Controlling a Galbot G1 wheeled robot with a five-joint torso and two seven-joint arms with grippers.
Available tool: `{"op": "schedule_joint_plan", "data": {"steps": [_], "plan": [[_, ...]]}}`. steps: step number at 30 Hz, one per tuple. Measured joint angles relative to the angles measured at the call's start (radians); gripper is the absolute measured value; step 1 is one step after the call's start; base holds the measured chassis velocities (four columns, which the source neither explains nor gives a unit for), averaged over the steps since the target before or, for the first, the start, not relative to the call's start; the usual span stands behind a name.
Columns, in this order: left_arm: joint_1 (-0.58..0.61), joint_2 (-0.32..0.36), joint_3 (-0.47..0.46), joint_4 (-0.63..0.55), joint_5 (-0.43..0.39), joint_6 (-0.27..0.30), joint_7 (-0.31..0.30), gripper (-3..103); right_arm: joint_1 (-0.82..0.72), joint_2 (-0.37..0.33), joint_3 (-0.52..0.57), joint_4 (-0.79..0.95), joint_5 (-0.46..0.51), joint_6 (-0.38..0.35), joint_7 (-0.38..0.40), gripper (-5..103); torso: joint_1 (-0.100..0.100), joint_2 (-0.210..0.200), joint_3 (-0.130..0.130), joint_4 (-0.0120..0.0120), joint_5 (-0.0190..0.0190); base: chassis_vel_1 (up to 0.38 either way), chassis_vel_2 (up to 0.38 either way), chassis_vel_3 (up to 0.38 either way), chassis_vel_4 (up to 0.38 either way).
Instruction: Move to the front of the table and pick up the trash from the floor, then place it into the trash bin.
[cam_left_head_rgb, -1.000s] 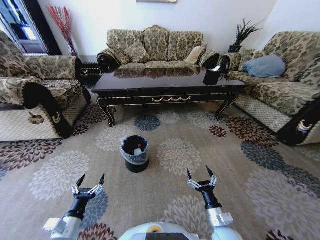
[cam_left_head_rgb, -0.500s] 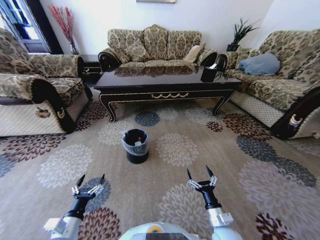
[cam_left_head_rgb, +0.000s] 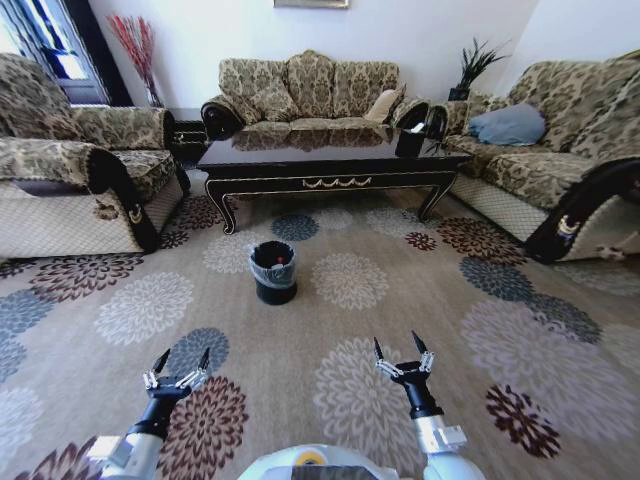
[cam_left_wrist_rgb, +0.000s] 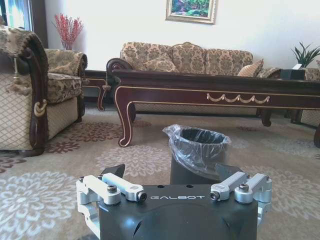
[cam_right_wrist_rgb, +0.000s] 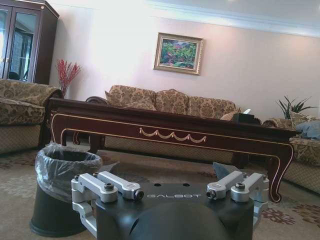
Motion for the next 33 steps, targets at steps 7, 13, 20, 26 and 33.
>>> {"op": "schedule_joint_plan", "data": {"steps": [7, 13, 20, 26, 33], "plan": [[0.0, 0.0, 0.0, 0.0, 0.0, 0.0, 0.0, 100, 0.0, 0.0, 0.0, 0.0, 0.0, 0.0, 0.0, 100, 0.0, 0.0, 0.0, -0.0001, 0.0002, 0.205, -0.206, -0.194, 0.223], [0.0, 0.0, 0.0, 0.0, 0.0, 0.0, 0.0, 100, 0.0, 0.0, 0.0, 0.0, 0.0, 0.0, 0.0, 100, 0.0, 0.0, 0.0, 0.0001, 0.0, 0.202, -0.207, -0.191, 0.21], [0.0, 0.0, 0.0, 0.0, 0.0, 0.0, 0.0, 100, 0.0, 0.0, 0.0, 0.0, 0.0, 0.0, 0.0, 100, 0.0, 0.0, 0.0, 0.0, 0.0, 0.177, -0.168, -0.187, 0.171], [0.0, 0.0, 0.0, 0.0, 0.0, 0.0, 0.0, 100, 0.0, 0.0, 0.0, 0.0, 0.0, 0.0, 0.0, 100, 0.0, 0.0, 0.0, 0.0001, 0.0, 0.192, -0.2, -0.202, 0.207], [0.0, 0.0, 0.0, 0.0, 0.0, 0.0, 0.0, 100, 0.0, 0.0, 0.0, 0.0, 0.0, 0.0, 0.0, 100, 0.0, 0.0, 0.0, 0.0002, -0.0001, 0.198, -0.195, -0.204, 0.206]]}}
